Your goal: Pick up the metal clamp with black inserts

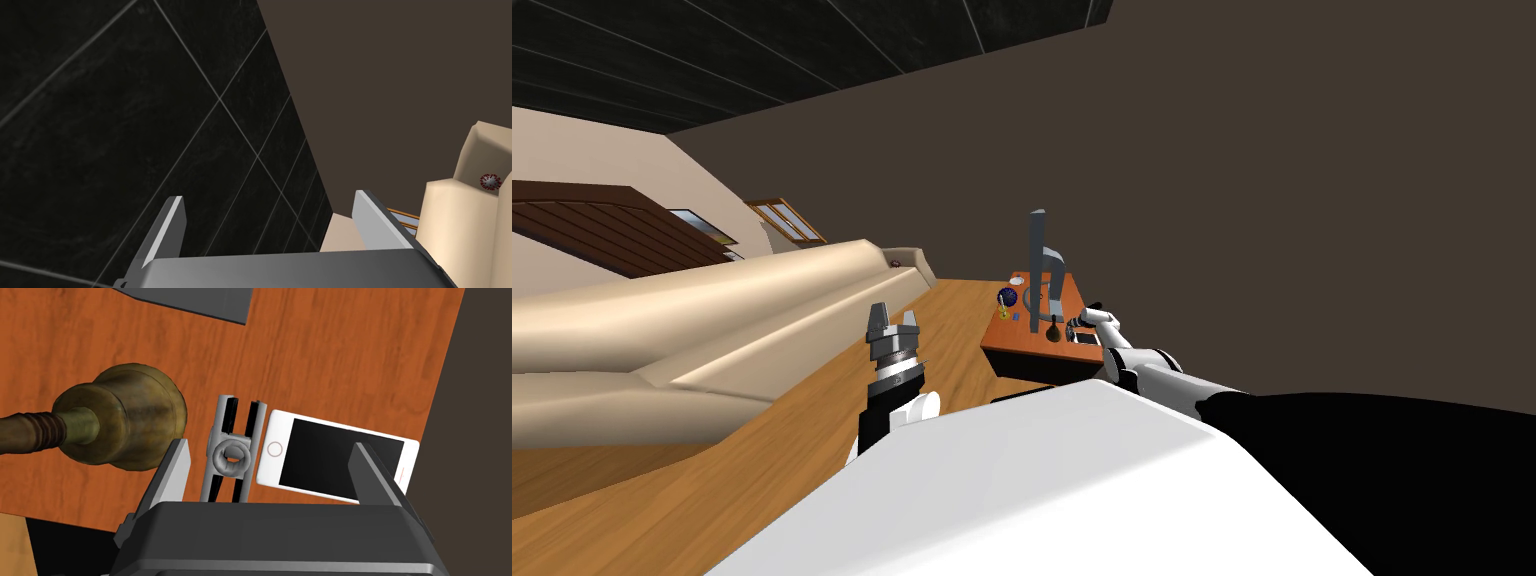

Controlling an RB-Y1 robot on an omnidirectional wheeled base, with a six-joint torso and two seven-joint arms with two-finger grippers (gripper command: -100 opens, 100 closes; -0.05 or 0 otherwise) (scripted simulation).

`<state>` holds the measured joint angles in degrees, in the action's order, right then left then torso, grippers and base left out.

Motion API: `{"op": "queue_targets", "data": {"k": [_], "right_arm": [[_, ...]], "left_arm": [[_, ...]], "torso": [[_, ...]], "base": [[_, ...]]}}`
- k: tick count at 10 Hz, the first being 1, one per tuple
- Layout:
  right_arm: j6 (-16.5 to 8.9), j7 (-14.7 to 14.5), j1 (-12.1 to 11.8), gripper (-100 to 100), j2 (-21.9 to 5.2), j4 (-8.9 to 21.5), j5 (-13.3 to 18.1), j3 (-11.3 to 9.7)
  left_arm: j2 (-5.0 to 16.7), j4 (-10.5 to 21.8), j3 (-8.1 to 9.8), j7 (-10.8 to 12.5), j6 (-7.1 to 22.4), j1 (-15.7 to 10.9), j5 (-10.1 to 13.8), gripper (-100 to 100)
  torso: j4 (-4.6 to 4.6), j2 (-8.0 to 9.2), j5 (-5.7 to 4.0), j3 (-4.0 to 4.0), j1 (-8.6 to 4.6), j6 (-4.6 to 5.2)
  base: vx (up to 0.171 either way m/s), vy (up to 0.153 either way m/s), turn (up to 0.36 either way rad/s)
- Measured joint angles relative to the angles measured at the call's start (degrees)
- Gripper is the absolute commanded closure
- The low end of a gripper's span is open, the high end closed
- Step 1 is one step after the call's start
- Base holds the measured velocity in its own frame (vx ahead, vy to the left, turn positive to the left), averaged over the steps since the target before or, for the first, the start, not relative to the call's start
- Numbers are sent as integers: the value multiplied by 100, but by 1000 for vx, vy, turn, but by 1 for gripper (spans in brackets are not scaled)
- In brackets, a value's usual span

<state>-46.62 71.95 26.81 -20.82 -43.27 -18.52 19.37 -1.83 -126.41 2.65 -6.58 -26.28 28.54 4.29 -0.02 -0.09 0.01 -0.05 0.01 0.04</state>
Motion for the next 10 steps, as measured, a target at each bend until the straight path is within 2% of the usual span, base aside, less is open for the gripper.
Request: {"op": "queue_targets", "data": {"k": [2, 4, 5, 6, 7, 9, 10], "right_arm": [[-132, 167, 212, -100, -38, 468, -49, -14], [-409, 356, 208, -100, -54, 642, -156, -14], [-472, 401, 326, -100, -101, 901, -216, -13], [-486, 429, 509, -100, -167, 1326, -299, -10], [-594, 500, 454, -100, -152, 1245, -308, -18], [-738, 626, 492, -100, -158, 1443, -371, -31], [-820, 678, 473, -100, -157, 1406, -378, -38]], "left_arm": [[0, 0, 0, 0, 0, 0, 0, 0], [0, 0, 0, 0, 0, 0, 0, 0], [0, 0, 0, 0, 0, 0, 0, 0], [0, 0, 0, 0, 0, 0, 0, 0], [0, 0, 0, 0, 0, 0, 0, 0], [0, 0, 0, 0, 0, 0, 0, 0], [0, 0, 0, 0, 0, 0, 0, 0]], "torso": [[0, -1, 0, -1, -2, 0], [-1, -5, 0, -3, -2, 0], [-1, -4, 0, -3, -2, 0], [-2, -9, 0, -5, -2, 0], [-2, -5, -1, -4, -3, 1], [-2, -6, -1, -4, -4, 1], [1, 6, 0, 3, 0, 1]], "base": [[42, -7, 1], [37, -3, -3], [53, -3, -3], [42, -6, 1], [44, -8, -6], [24, -3, -12], [0, 0, 0]]}}
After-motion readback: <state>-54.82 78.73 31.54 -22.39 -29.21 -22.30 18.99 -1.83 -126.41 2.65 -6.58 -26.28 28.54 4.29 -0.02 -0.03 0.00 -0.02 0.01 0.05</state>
